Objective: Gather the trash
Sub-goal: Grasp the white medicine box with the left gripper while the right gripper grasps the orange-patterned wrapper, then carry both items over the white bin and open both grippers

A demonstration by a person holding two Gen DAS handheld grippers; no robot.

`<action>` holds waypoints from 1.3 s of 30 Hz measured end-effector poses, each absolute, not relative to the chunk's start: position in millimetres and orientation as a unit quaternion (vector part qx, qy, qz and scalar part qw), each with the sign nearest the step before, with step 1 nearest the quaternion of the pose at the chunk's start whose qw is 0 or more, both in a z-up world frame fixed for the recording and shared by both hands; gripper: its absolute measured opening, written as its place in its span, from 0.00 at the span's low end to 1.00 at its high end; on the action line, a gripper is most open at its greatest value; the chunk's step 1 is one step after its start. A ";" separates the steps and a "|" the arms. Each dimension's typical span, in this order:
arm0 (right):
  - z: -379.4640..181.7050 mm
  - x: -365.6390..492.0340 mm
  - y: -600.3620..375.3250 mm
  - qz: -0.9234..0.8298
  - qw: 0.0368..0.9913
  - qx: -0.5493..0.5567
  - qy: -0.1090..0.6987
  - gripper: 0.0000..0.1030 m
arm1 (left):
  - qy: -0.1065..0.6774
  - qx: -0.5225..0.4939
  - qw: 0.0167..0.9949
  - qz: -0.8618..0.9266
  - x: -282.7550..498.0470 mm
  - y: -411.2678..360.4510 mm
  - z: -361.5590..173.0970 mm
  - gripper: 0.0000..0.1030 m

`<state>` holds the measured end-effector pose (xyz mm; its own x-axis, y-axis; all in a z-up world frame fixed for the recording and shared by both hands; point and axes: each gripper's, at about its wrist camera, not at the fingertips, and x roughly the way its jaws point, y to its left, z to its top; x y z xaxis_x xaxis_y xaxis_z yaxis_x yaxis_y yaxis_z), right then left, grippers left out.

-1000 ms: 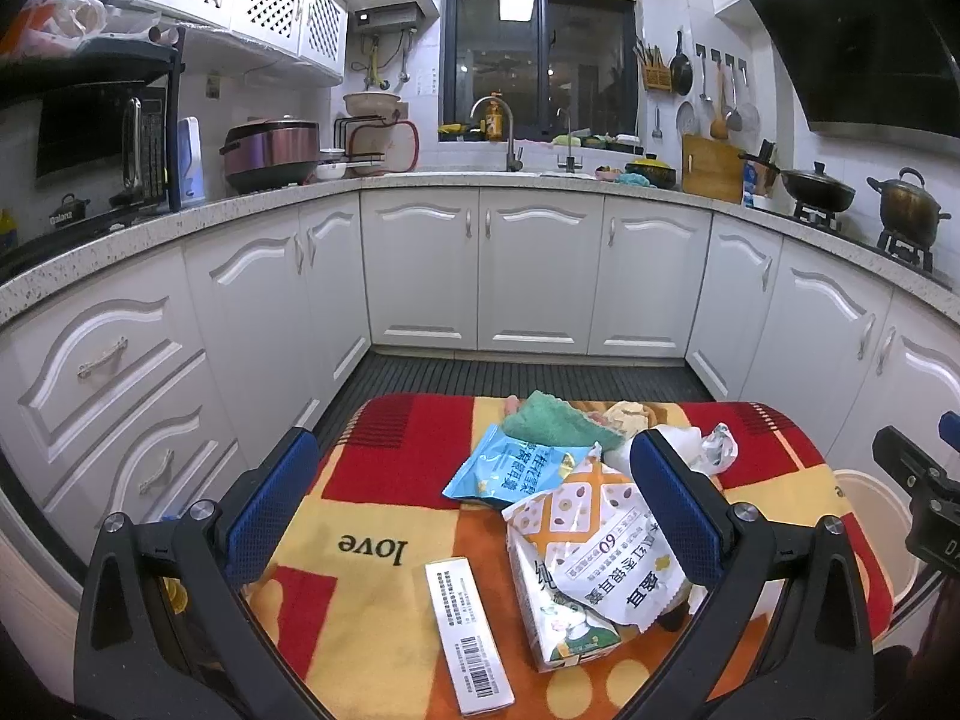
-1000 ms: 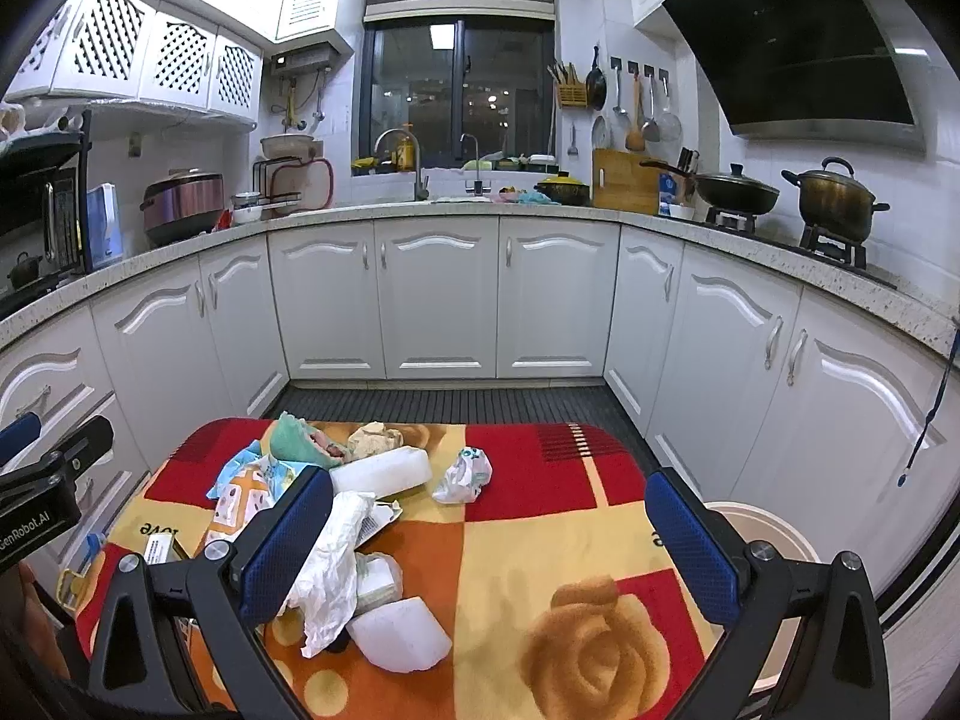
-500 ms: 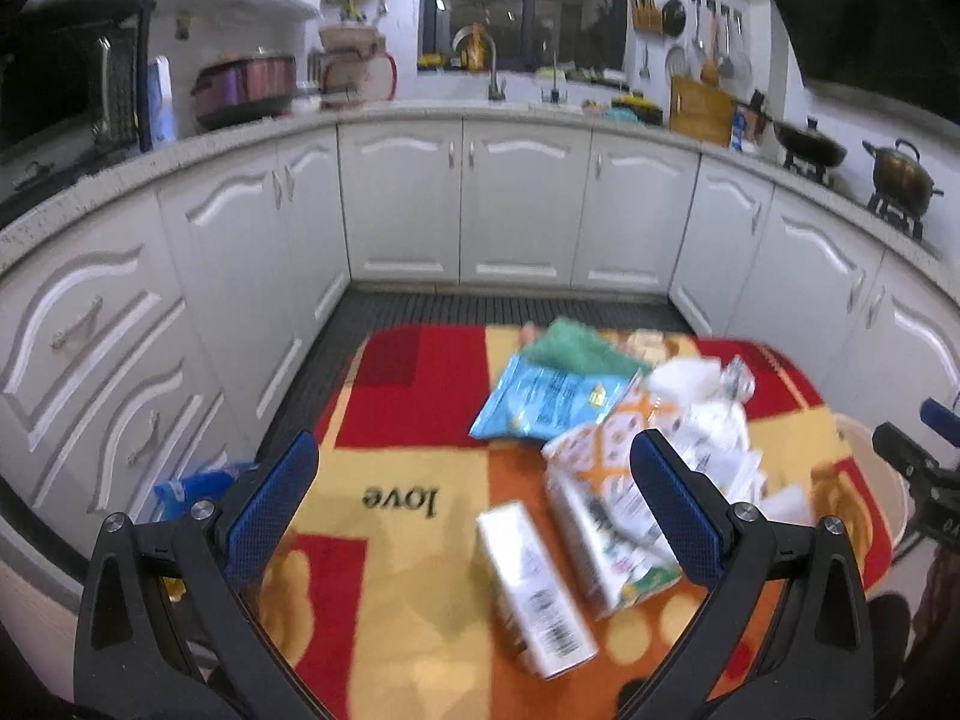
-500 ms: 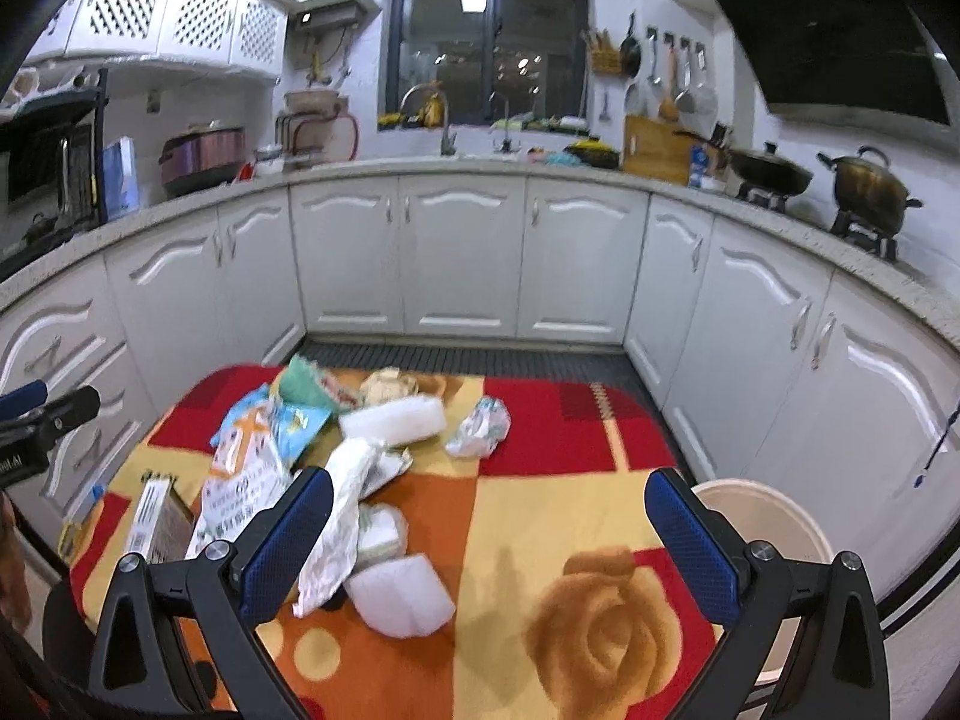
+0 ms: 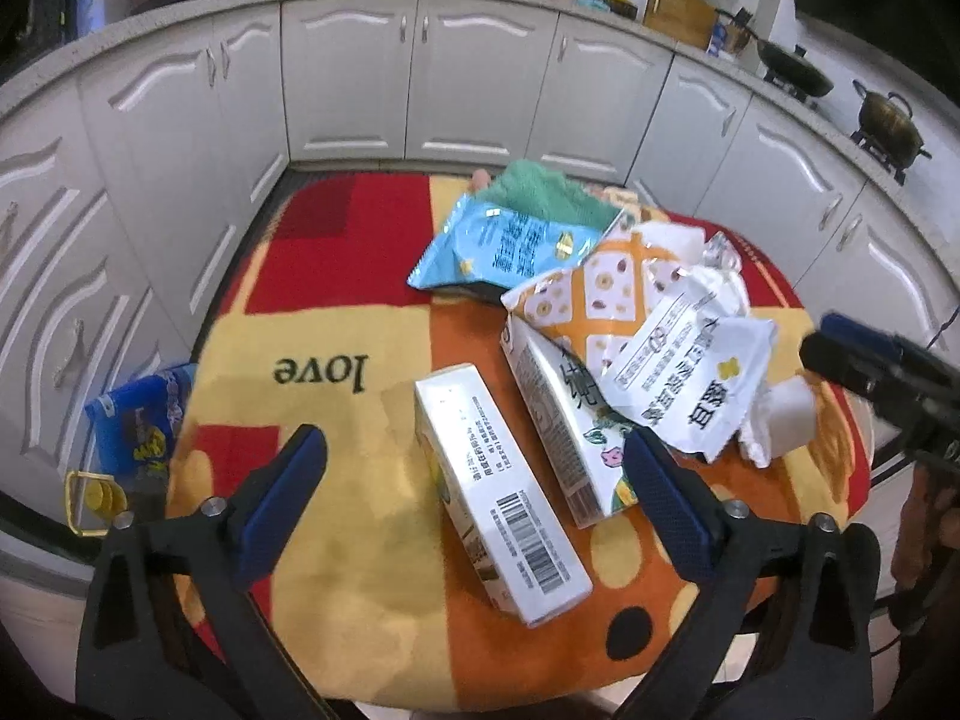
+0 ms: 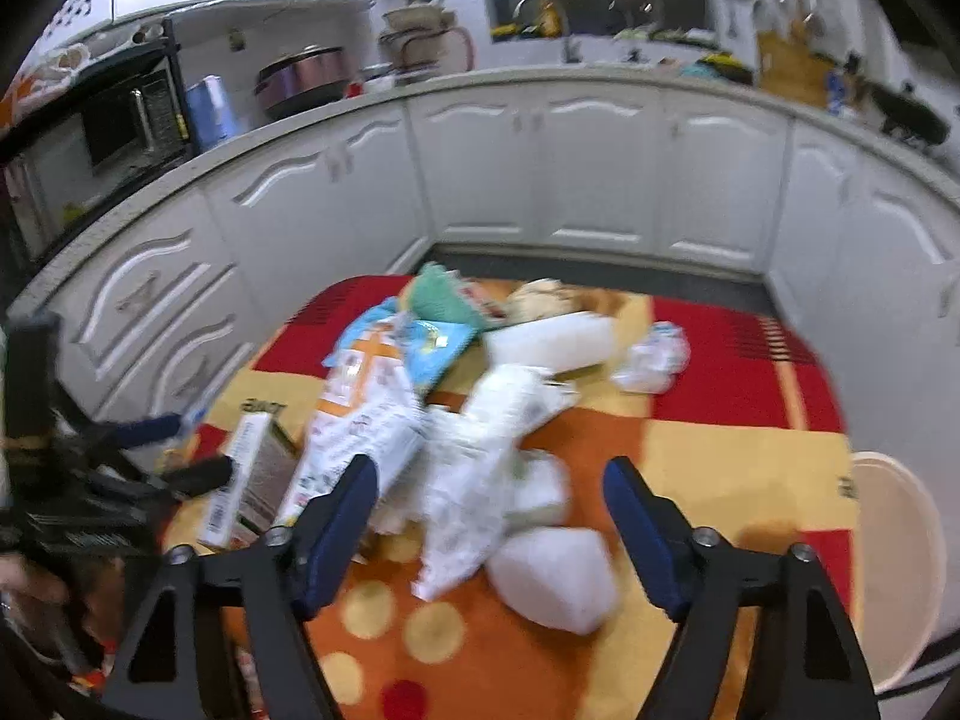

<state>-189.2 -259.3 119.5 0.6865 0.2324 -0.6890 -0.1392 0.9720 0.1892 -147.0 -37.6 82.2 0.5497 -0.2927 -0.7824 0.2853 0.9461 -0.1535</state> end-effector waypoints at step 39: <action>146.6 -235.2 -438.8 -0.057 0.931 0.075 0.353 0.16 | 0.430 0.024 0.831 -0.352 -141.2 -216.9 167.7 0.25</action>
